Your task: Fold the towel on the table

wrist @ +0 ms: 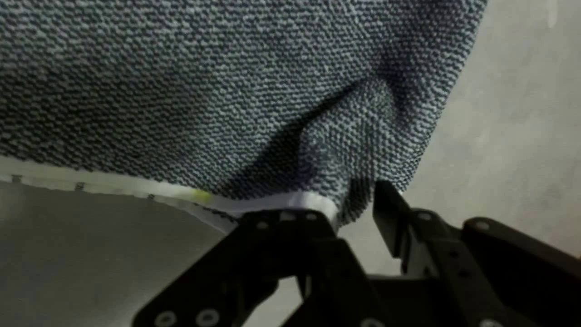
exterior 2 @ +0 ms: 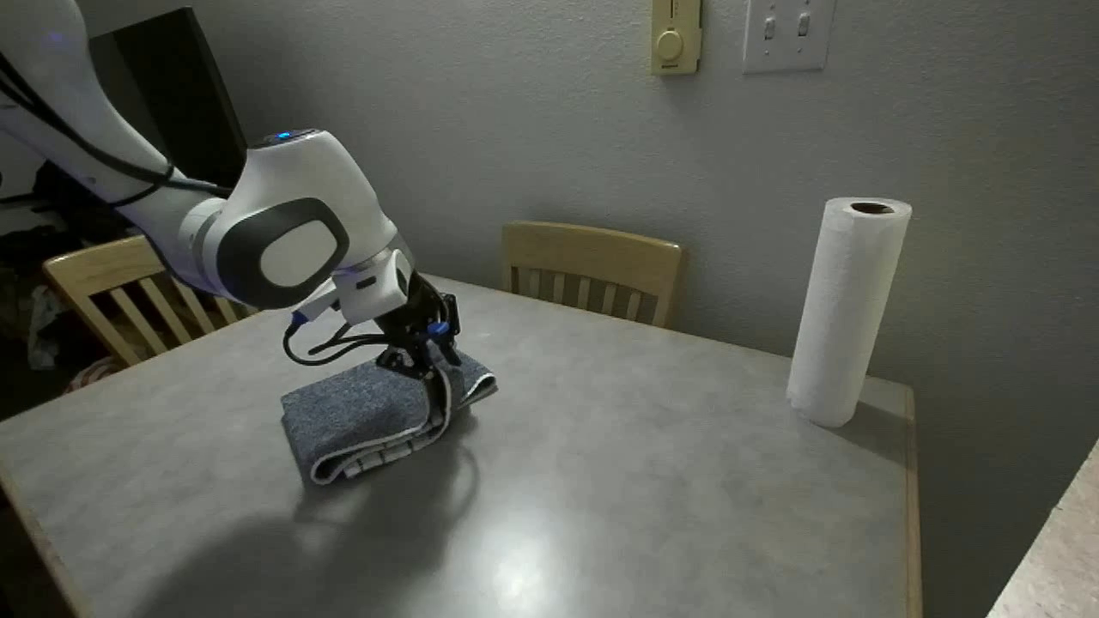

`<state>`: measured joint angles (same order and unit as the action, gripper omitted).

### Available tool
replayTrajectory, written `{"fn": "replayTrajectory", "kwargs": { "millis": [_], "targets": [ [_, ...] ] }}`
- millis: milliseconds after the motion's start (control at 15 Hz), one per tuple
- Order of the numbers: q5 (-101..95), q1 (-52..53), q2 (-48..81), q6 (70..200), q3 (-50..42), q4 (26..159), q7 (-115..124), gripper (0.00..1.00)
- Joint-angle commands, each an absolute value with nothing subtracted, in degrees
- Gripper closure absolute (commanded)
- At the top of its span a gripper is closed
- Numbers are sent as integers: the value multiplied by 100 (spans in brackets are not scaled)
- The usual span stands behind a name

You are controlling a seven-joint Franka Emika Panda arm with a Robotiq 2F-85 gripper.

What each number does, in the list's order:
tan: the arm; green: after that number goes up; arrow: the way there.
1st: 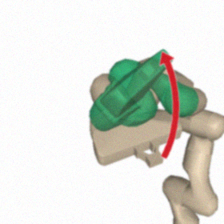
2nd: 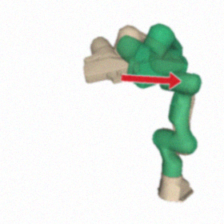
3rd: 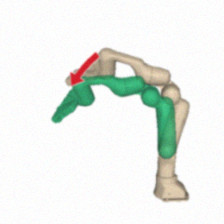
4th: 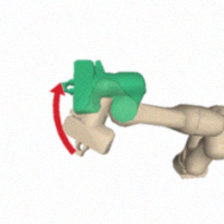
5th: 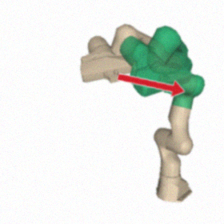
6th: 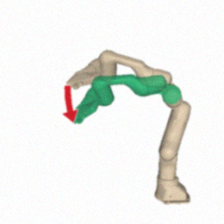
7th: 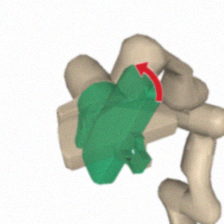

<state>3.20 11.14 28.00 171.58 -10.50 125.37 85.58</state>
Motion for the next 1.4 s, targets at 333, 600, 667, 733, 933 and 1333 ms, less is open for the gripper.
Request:
{"fn": "replayTrajectory", "kwargs": {
  "millis": [333, 600, 667, 733, 933, 1333],
  "targets": [
    [-569, 2765, 2978, 16367, -2861, 12198, 9359, 1],
    [-1410, 3054, 2261, 15240, -2933, 12193, 9958, 0],
    [-1492, 2989, 1963, 14923, -2711, 12269, 10090, 0],
    [-1497, 2830, 1732, 14716, -2447, 12321, 10184, 0],
    [-802, 2079, 1209, 14373, -1375, 12518, 9829, 26],
    [812, 1075, 1178, 14583, -345, 12844, 9470, 65]
  ]
}}
